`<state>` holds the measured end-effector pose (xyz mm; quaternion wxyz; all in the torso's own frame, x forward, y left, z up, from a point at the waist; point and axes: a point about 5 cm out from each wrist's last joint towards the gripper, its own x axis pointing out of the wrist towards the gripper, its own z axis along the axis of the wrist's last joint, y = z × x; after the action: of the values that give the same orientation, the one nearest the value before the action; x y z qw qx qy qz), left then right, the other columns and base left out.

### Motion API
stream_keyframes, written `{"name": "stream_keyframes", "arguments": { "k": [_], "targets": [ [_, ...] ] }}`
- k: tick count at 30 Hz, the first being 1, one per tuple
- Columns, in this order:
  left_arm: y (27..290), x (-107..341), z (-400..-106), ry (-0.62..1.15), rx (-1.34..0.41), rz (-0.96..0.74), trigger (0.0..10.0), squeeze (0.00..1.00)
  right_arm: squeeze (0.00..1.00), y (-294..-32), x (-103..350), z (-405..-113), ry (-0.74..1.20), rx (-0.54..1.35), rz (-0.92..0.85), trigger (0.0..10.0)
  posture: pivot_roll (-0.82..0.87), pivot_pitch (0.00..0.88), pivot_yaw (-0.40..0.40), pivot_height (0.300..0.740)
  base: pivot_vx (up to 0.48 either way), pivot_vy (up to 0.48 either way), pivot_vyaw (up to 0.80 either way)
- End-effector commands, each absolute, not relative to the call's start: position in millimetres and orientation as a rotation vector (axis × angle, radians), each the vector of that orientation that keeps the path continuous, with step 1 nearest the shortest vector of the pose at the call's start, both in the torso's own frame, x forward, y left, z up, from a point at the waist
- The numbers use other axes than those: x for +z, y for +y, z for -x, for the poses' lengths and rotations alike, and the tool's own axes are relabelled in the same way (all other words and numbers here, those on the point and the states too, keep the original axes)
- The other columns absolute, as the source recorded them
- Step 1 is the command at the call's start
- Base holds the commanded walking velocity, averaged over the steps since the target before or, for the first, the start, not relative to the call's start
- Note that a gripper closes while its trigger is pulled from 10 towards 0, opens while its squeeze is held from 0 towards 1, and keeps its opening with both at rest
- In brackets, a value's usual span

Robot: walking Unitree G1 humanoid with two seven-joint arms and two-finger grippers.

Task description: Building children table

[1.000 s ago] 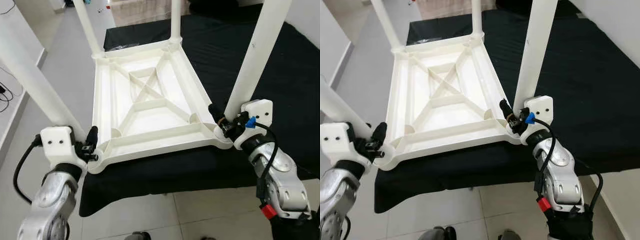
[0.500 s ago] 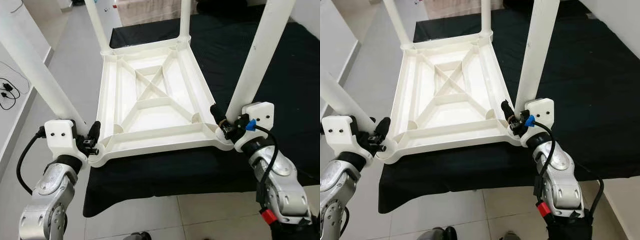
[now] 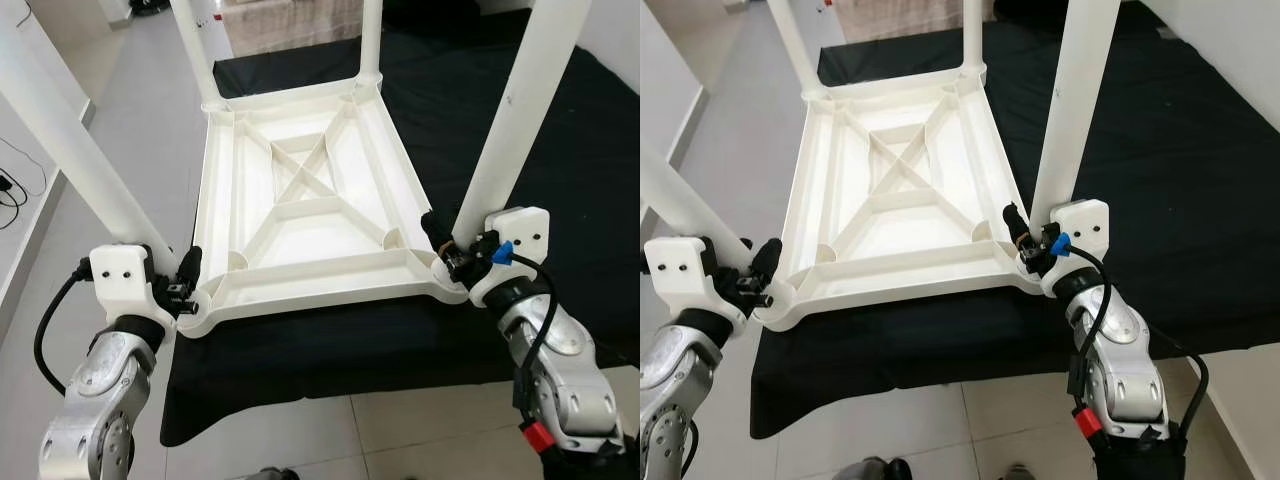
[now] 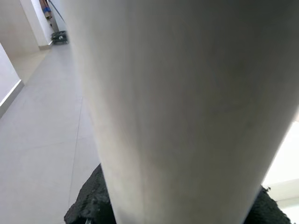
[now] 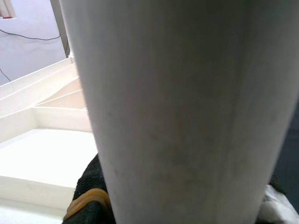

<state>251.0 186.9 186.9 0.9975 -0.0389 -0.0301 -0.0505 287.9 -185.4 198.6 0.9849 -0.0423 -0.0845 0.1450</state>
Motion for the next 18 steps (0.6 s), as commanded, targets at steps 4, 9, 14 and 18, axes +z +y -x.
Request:
{"name": "stream_keyframes", "arguments": {
  "k": [4,9,14,18],
  "targets": [
    [123.5,172.6,-245.0,0.027,-0.475,0.147,10.0,0.00,0.00,-139.1,182.8,-283.6,-0.095,0.529,0.003,10.0,-0.01,0.216,0.102,0.740,0.000,0.000,0.00],
    [123.7,172.8,-244.7,0.018,-0.473,0.155,10.0,1.00,1.00,-143.1,183.2,-284.8,-0.101,0.506,-0.044,10.0,-0.01,0.217,0.101,0.740,0.000,0.000,0.00],
    [128.4,174.4,-243.1,0.006,-0.444,0.151,10.0,1.00,1.00,-148.9,183.2,-282.5,-0.111,0.499,-0.058,10.0,-0.01,0.219,0.101,0.740,0.000,0.000,0.00],
    [133.5,170.4,-236.3,0.020,-0.417,0.153,10.0,1.00,1.00,-152.4,182.6,-278.6,-0.114,0.520,-0.064,10.0,-0.01,0.220,0.101,0.740,0.000,0.000,0.00]
  ]
}}
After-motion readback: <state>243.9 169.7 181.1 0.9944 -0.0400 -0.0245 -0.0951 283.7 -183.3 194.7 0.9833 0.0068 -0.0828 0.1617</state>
